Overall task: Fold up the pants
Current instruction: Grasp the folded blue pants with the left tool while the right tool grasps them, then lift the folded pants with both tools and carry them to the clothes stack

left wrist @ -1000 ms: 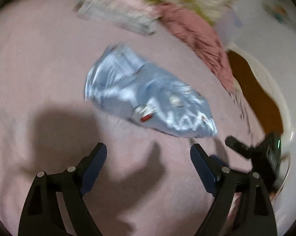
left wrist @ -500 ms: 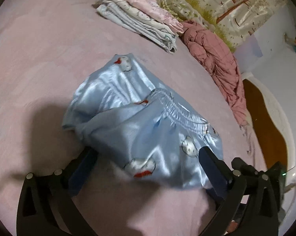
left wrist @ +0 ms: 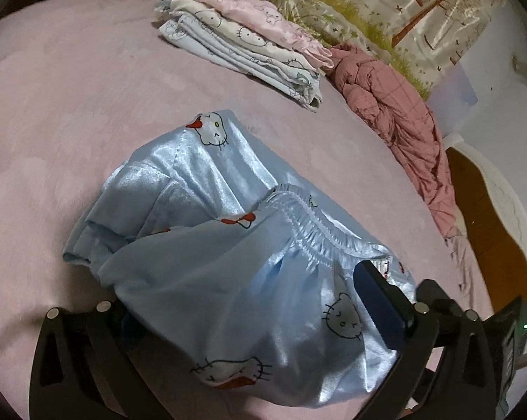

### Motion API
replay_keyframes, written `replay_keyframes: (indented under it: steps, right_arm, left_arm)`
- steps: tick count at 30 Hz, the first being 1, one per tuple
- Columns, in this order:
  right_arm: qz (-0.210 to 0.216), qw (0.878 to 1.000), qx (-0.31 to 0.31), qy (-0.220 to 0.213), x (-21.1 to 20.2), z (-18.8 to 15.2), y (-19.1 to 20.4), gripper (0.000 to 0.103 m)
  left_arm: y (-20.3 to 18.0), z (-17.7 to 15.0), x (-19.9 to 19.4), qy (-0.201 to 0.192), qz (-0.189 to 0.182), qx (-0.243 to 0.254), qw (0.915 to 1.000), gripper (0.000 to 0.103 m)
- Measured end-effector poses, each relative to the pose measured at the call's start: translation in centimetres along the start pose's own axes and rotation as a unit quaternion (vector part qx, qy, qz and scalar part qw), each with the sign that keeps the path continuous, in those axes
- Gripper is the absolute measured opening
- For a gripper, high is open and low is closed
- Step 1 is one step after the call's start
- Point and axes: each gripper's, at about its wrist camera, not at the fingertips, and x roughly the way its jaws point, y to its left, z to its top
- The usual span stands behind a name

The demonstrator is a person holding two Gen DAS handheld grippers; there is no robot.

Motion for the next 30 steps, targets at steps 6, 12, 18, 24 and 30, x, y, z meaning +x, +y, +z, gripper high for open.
replay_keyframes:
  steps: [6, 12, 18, 24, 30]
  right_arm:
    - [-0.029, 0.999, -0.036, -0.017, 0.2, -0.3, 0.6, 0.093]
    - [-0.003, 1.0, -0.005, -0.016, 0.0, -0.3, -0.9, 0.027]
    - [-0.008, 0.995, -0.093, -0.043, -1.2, -1.0, 2.3, 0.01]
    - [-0.038, 0.961, -0.244, -0.126, -6.0, -2.1, 8.4, 0.01]
    - [-0.011, 0.93, -0.312, -0.194, -11.3, -3.2, 13.4, 0.01]
  left_arm:
    - [0.6, -0.1, -0.5, -0.023, 0.016, -0.012, 0.9996, 0.085]
    - [-0.3, -0.4, -0.5, -0.028, 0.015, 0.01, 0.9994, 0.021]
    - [-3.3, -0.9, -3.2, -0.074, 0.001, 0.12, 0.99, 0.013]
    - [-6.5, -1.7, -8.6, -0.189, 0.049, 0.274, 0.9416, 0.014]
    - [-7.4, 0.3, -13.6, -0.24, 0.046, 0.283, 0.9275, 0.016]
